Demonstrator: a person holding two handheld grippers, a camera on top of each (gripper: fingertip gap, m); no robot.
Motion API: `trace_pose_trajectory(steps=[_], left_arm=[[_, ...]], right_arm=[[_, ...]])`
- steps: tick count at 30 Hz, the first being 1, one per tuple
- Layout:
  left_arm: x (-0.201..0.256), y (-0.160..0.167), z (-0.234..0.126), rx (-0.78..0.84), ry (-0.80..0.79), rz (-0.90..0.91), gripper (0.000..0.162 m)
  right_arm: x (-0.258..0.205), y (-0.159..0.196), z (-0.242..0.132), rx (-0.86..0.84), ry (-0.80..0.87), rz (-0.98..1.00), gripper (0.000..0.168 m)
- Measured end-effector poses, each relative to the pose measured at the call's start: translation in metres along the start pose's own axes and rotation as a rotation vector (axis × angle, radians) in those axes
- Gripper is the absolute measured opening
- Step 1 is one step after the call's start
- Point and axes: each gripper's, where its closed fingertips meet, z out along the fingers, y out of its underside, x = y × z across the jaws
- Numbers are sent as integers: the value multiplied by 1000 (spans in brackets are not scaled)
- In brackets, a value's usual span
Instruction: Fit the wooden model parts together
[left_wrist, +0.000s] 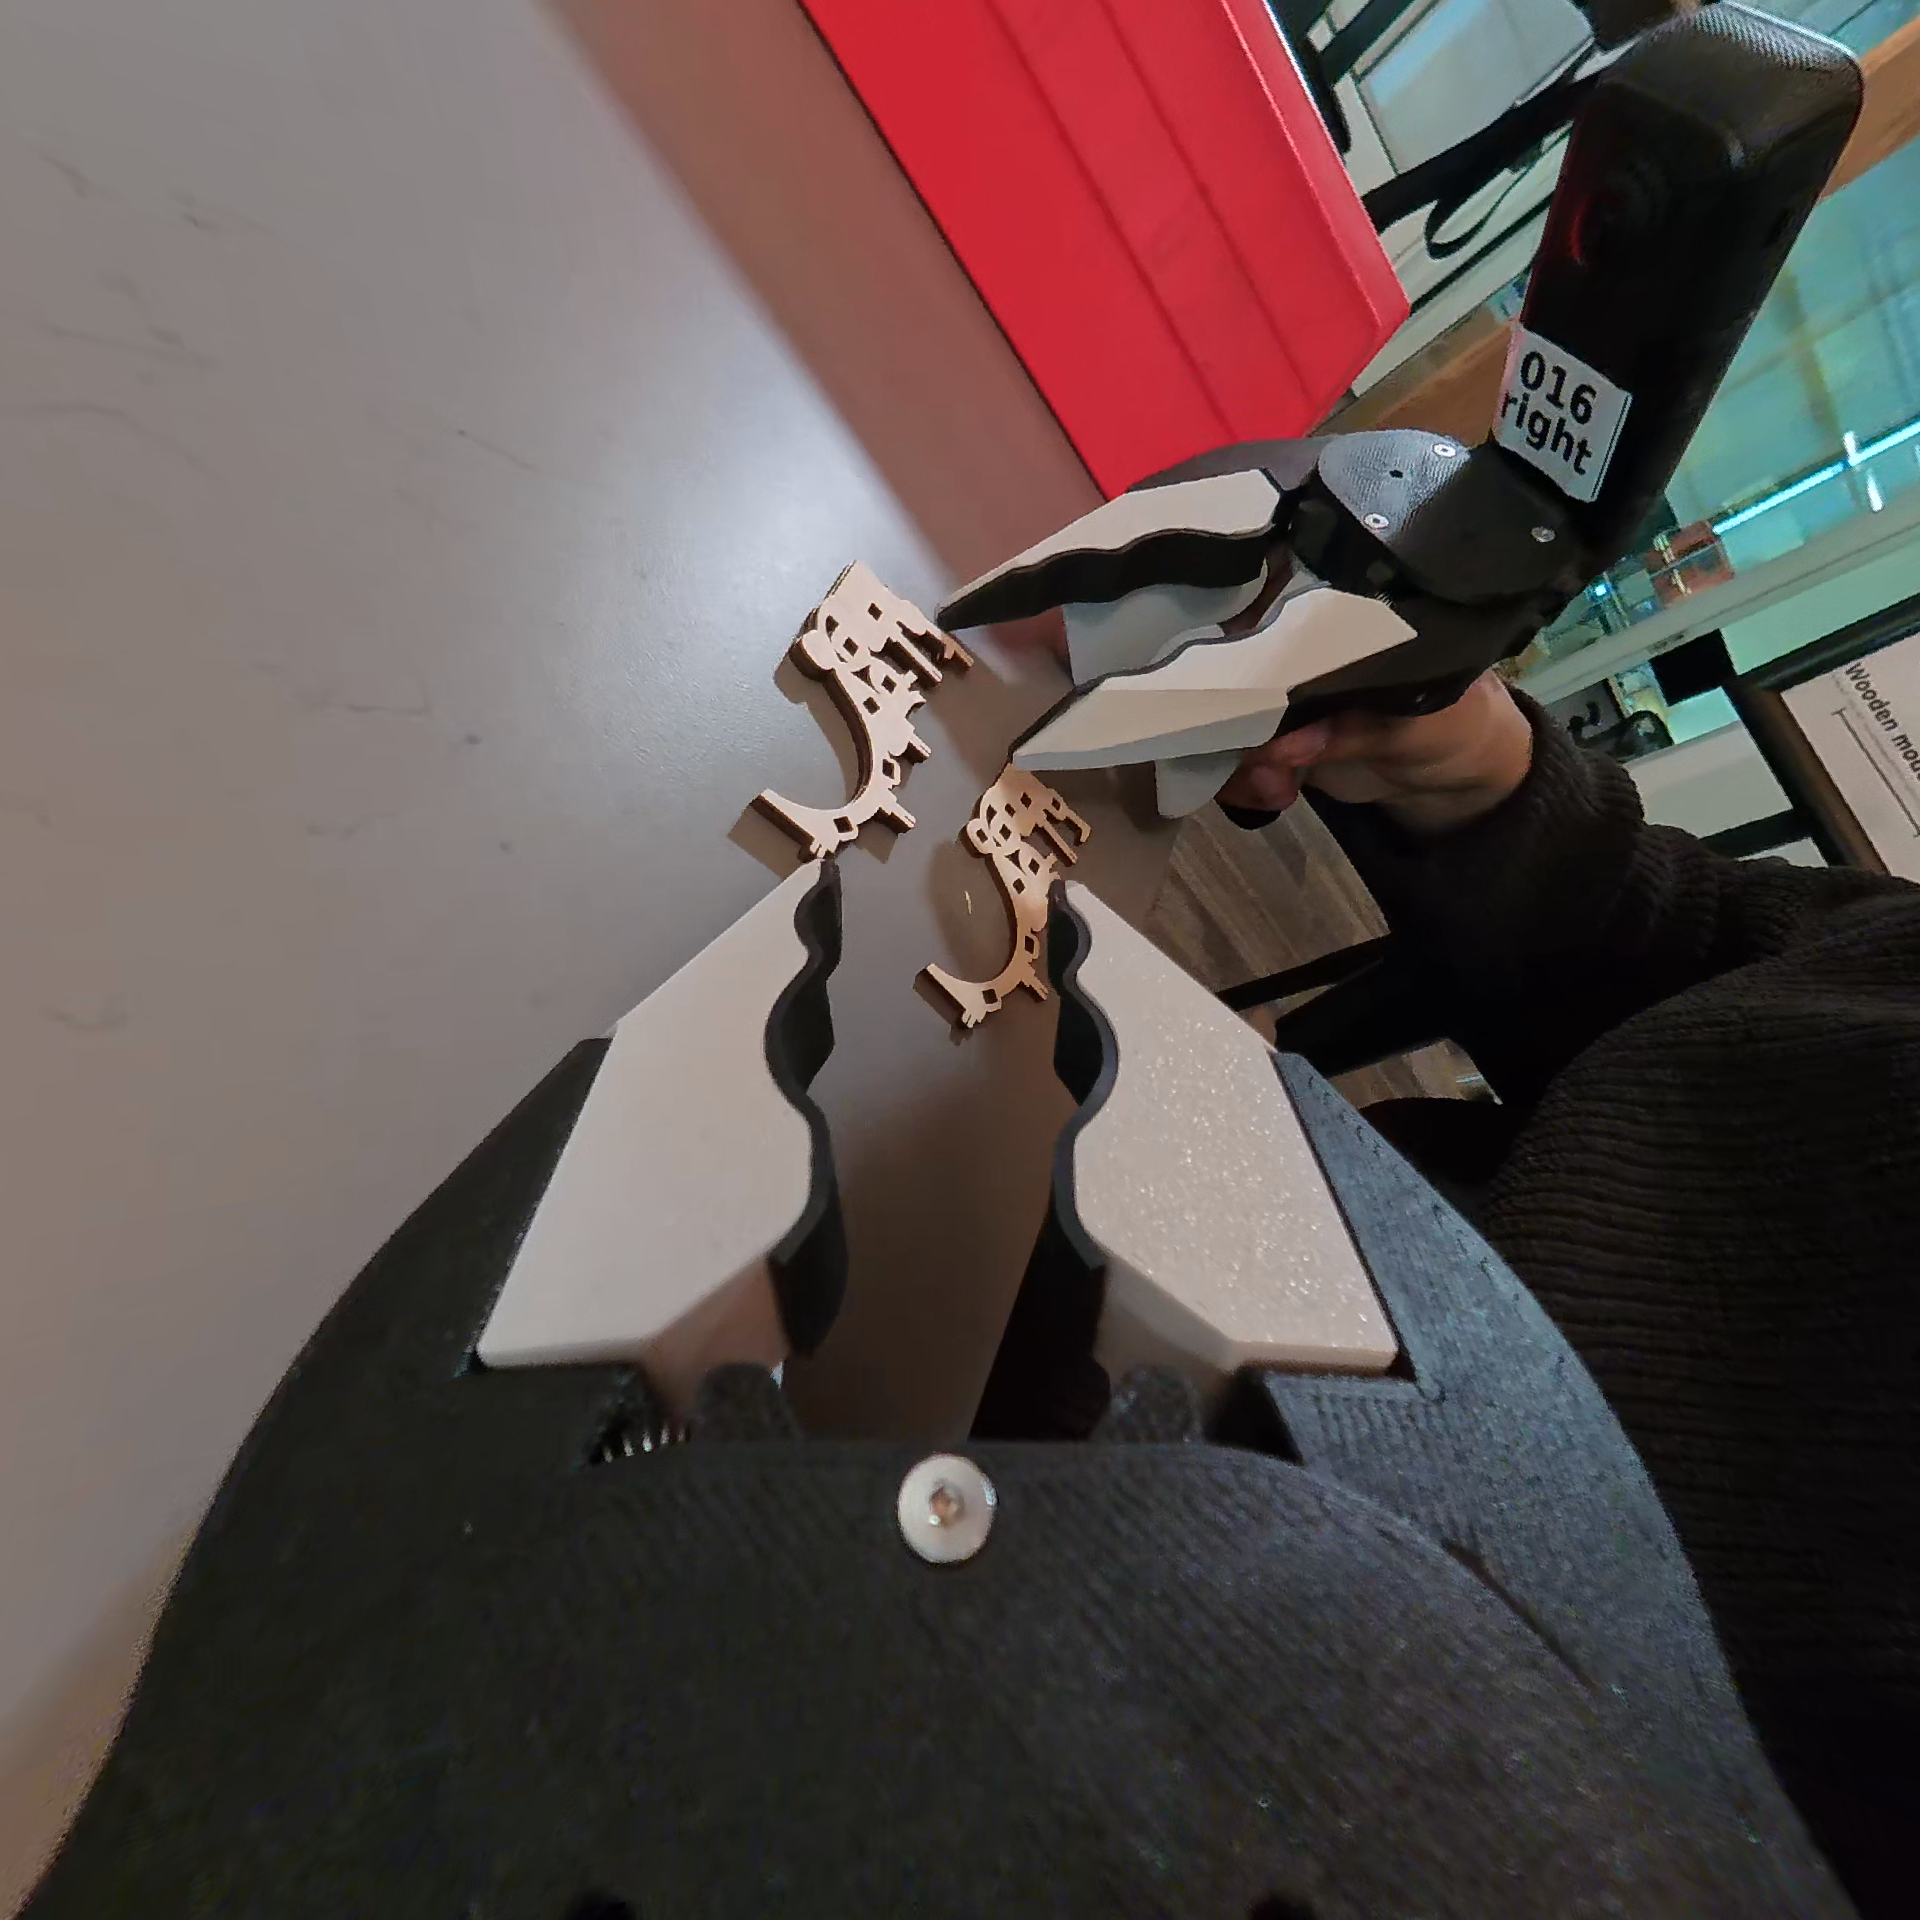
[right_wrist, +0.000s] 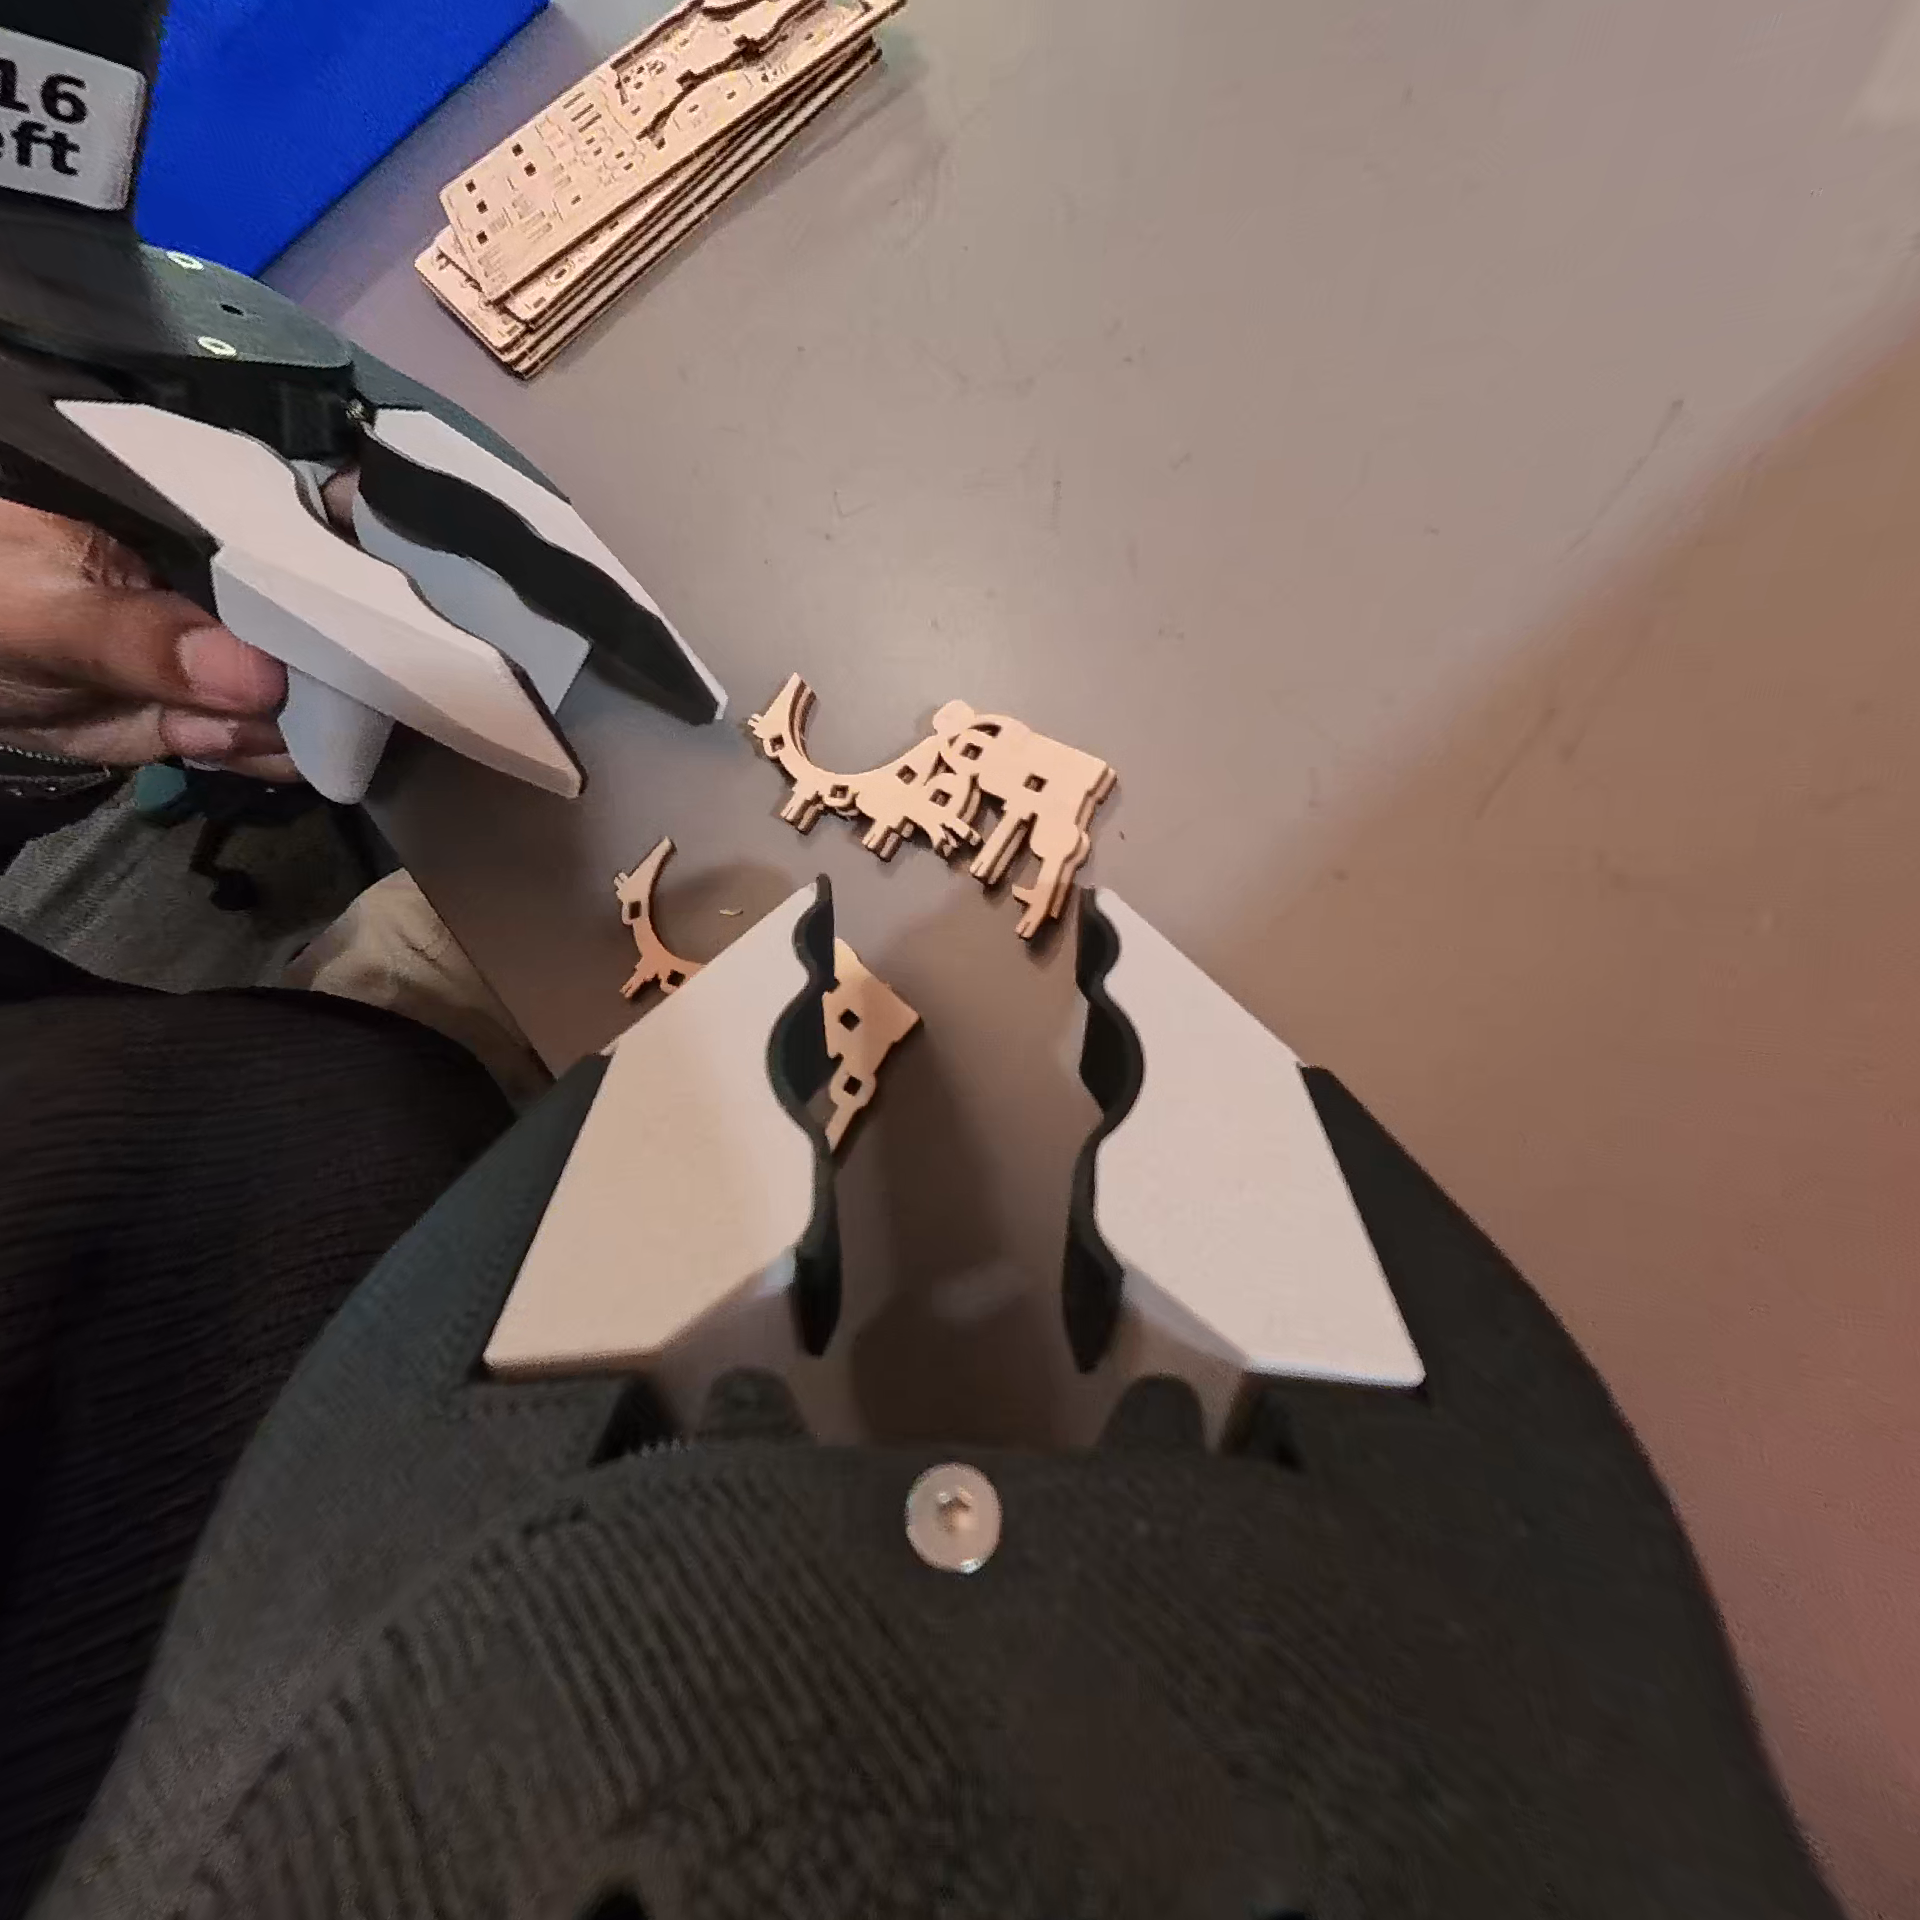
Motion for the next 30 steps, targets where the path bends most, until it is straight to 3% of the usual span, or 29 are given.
trace_pose_trajectory(steps=[15,30], left_arm=[[0,-3,-1,7,37,-44,40],[-3,-10,-2,44,15,-40,44]], right_arm=[[-15,-1,0,15,-117,75,44],[-8,-2,1,23,-67,6,45]])
